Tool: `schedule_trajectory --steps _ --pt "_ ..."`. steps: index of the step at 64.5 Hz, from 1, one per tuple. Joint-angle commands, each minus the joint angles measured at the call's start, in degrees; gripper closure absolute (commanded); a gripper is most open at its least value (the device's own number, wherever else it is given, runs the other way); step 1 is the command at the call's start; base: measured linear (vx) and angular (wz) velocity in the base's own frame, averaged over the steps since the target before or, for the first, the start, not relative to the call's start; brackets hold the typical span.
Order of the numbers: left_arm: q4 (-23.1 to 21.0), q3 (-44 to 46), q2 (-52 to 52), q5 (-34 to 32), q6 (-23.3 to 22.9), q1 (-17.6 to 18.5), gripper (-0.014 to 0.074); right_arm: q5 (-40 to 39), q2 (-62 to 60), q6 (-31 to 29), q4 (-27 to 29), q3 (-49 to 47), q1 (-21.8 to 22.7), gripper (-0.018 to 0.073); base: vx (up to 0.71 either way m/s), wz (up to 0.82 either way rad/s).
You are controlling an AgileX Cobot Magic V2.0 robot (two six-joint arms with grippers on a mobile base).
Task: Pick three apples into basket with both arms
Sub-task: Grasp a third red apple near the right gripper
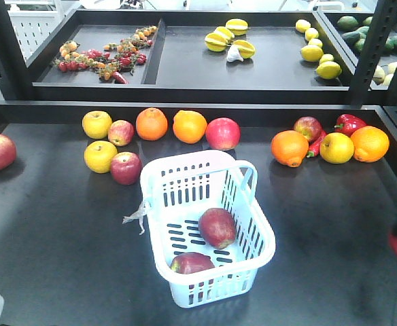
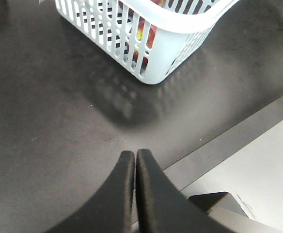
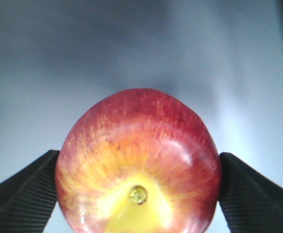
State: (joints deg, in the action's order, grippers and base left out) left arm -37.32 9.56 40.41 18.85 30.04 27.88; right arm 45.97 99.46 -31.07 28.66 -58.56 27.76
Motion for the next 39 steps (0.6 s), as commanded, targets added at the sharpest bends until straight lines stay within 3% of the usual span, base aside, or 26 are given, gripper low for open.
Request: schedule_trajectory --steps 1,6,16,27,39 --pt "-1.25 1.45 -0.11 -2.79 -0.43 0.14 0.0604 6.35 -6.60 -7.72 12.66 -1.07 0.04 0.0567 0.00 0.00" --pt "-1.25 1.45 -0.11 -2.79 -0.43 0.14 0.0604 12.56 -9.73 -12.42 20.49 -1.07 -1.05 0.0564 0.00 0.00" --pt "-1.25 1.45 -0.11 -2.79 -0.43 0.14 0.0604 16.91 -14.51 -14.22 26.04 -1.07 -8.28 0.0564 0.00 0.00" --pt "-1.25 1.45 -0.11 -2.79 -0.43 0.14 0.0604 11.04 -15.67 -13.20 27.08 -1.07 -23.11 0.0564 0.00 0.00" --pt "-1.25 1.45 -0.11 -2.79 -0.43 0.14 0.0604 -2.36 -13.06 -11.29 27.21 -1.07 -36.48 0.0564 0.00 0.00"
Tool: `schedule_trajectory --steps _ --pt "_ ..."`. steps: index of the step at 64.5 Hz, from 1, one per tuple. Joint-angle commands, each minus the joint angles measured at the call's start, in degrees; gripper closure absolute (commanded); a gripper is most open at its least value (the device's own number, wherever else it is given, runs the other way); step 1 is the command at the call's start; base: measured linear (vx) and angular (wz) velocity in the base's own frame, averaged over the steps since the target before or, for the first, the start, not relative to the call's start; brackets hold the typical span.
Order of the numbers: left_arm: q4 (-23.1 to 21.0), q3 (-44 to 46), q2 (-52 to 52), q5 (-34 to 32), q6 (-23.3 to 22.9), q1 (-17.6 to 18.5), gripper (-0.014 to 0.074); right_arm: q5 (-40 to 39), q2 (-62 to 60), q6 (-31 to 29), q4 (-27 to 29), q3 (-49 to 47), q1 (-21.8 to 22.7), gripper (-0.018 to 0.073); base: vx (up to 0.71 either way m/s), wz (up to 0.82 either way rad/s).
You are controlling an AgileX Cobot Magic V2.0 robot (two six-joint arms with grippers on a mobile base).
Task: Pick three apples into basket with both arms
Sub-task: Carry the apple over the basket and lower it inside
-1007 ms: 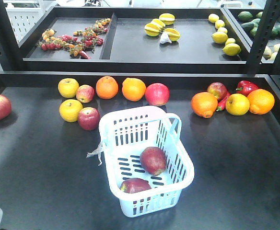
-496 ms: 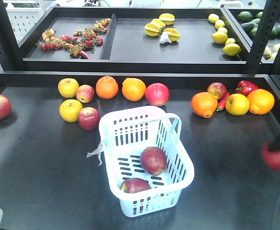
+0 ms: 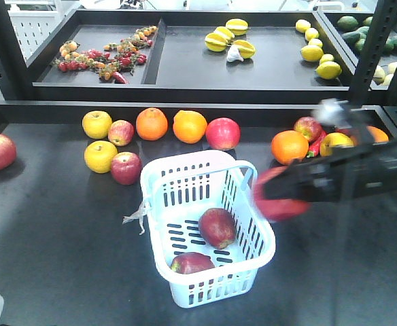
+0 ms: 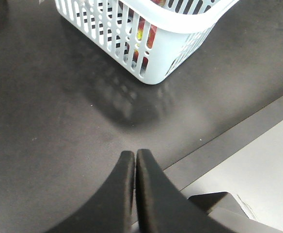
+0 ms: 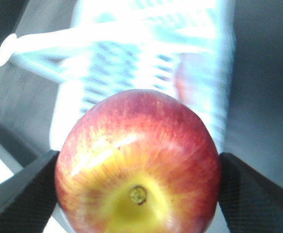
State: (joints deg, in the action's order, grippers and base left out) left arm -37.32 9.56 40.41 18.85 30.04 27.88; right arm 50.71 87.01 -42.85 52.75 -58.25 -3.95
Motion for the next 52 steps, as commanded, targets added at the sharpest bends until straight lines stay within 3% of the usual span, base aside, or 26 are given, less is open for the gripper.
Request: schedule_trajectory --steps 1,13,23,30,45,52 --pt "-1.25 1.45 -0.11 -2.79 -0.43 0.14 0.0604 -8.10 -0.28 0.49 3.13 -1.38 -5.58 0.0564 0.00 0.00" --pt "-1.25 1.45 -0.11 -2.79 -0.43 0.14 0.0604 -17.88 4.66 -0.12 1.70 -1.38 -13.20 0.0558 0.00 0.00" --pt "-1.25 1.45 -0.11 -2.79 -0.43 0.14 0.0604 -19.86 8.29 -0.11 1.54 -1.38 -14.49 0.0489 0.00 0.00" --pt "-1.25 1.45 -0.11 -2.79 -0.43 0.14 0.0604 -19.86 9.35 -0.29 1.67 -1.38 -14.49 0.0366 0.00 0.00" --pt "-1.25 1.45 -0.11 -2.79 -0.43 0.14 0.0604 -21.09 9.43 -0.29 1.68 -1.44 -14.49 -0.0015 0.00 0.00" --pt "-1.25 1.45 -0.11 -2.79 -0.43 0.14 0.0604 -21.22 9.43 -0.24 1.68 -1.44 -14.49 -0.0125 0.00 0.00"
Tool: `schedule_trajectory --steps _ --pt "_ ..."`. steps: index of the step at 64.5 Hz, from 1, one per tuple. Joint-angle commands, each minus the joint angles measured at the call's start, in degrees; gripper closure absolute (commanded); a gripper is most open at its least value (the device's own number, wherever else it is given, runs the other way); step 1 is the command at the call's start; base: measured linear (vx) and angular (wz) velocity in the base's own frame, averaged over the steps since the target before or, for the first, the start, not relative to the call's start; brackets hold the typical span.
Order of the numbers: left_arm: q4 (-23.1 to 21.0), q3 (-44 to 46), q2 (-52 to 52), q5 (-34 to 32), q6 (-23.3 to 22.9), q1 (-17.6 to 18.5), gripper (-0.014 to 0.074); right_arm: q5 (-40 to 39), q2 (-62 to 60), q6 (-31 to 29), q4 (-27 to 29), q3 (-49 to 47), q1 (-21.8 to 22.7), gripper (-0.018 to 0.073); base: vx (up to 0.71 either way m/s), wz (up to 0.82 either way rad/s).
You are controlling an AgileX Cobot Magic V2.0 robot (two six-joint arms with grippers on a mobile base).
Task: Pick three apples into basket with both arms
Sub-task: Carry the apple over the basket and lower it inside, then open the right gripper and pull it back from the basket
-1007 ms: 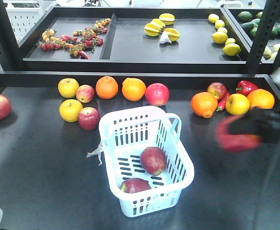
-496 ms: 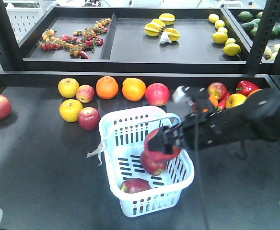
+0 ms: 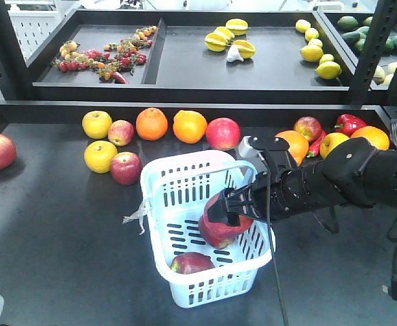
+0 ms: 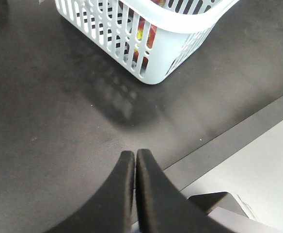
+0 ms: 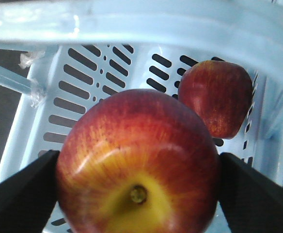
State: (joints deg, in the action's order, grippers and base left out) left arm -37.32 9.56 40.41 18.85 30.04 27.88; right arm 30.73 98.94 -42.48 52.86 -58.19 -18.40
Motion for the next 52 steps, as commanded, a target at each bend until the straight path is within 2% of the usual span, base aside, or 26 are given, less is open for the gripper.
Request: schedule_trajectory --steps 1,7,17,28,37,49,50,52 --pt "-1.25 1.45 -0.11 -2.79 -0.43 0.14 0.0604 -1.23 -2.50 -0.61 1.57 -1.50 -0.04 -0.0134 0.00 0.00" --pt "-1.25 1.45 -0.11 -2.79 -0.43 0.14 0.0604 -1.23 -2.50 -0.48 1.57 -1.50 -0.04 -0.0160 0.00 0.00" --pt "-1.25 1.45 -0.11 -2.79 -0.43 0.14 0.0604 -1.23 -2.50 -0.48 1.57 -1.50 -0.04 -0.0144 0.00 0.00" --pt "-1.25 1.45 -0.11 -2.79 -0.43 0.14 0.0603 1.07 -3.96 -0.45 1.62 -1.50 -0.04 -0.0062 0.00 0.00" --pt "-1.25 1.45 -0.11 -2.79 -0.43 0.14 0.0603 5.28 -7.40 -0.45 1.31 -1.50 0.09 0.0134 0.00 0.00" --pt "-1.25 1.45 -0.11 -2.79 -0.38 0.14 0.0603 12.98 -12.21 -0.45 -2.15 -1.43 0.17 0.0552 0.00 0.00" --pt "-1.25 1.45 -0.11 -2.79 -0.38 0.14 0.0603 13.83 -12.55 -0.45 -2.54 -1.43 0.17 0.0577 0.00 0.00" --pt "-1.25 1.45 -0.11 -2.79 -0.38 0.14 0.0603 15.93 -13.22 -0.33 -3.23 -1.39 0.17 0.0575 0.00 0.00"
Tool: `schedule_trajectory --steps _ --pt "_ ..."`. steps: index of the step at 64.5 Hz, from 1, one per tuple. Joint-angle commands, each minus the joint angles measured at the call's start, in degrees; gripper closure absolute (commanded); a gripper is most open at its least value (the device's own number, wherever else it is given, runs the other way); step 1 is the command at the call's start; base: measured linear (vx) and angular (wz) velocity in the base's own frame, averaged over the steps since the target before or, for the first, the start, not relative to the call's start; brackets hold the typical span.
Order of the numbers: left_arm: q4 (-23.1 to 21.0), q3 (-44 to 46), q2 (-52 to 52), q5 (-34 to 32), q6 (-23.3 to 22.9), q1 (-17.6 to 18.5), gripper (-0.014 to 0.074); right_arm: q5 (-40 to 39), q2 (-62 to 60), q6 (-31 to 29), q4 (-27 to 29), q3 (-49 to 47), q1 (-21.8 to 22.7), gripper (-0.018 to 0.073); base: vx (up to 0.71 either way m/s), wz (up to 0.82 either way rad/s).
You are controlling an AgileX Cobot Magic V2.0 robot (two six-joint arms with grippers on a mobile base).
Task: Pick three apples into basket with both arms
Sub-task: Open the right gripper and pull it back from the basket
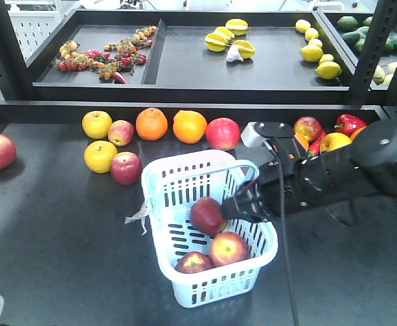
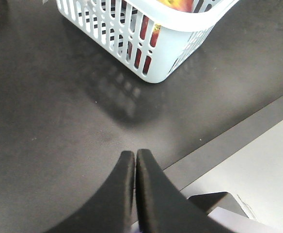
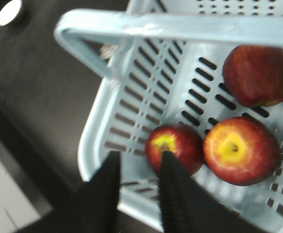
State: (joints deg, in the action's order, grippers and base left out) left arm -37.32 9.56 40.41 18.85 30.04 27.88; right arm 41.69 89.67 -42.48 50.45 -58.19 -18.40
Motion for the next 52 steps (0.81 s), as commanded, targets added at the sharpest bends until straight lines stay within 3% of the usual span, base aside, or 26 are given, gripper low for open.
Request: schedule_trajectory --steps 1,7,17,39,52 --pt "-1.25 1.45 -0.11 -2.79 -0.38 0.14 0.0603 5.83 -4.32 -0.39 -1.15 -1.33 0.17 0.0574 0.00 0.00" --pt "-1.25 1.45 -0.11 -2.74 -0.38 0.14 0.0603 8.93 -7.76 -0.40 -3.38 0.17 0.17 0.0566 0.00 0.00" --pt "-1.25 1.45 -0.11 -2.74 -0.38 0.14 0.0603 6.08 -17.91 -0.45 -6.98 9.14 0.17 0.0564 0.00 0.00" --pt "-1.21 1.45 -0.11 -2.63 -0.38 0.14 0.0603 -14.97 -53.11 -0.42 -7.40 33.72 0.83 0.0564 0.00 0.00" --pt "-1.21 1.45 -0.11 -2.98 -0.38 0.14 0.0603 -20.24 -64.98 5.37 -13.69 41.04 3.02 0.0564 0.00 0.00"
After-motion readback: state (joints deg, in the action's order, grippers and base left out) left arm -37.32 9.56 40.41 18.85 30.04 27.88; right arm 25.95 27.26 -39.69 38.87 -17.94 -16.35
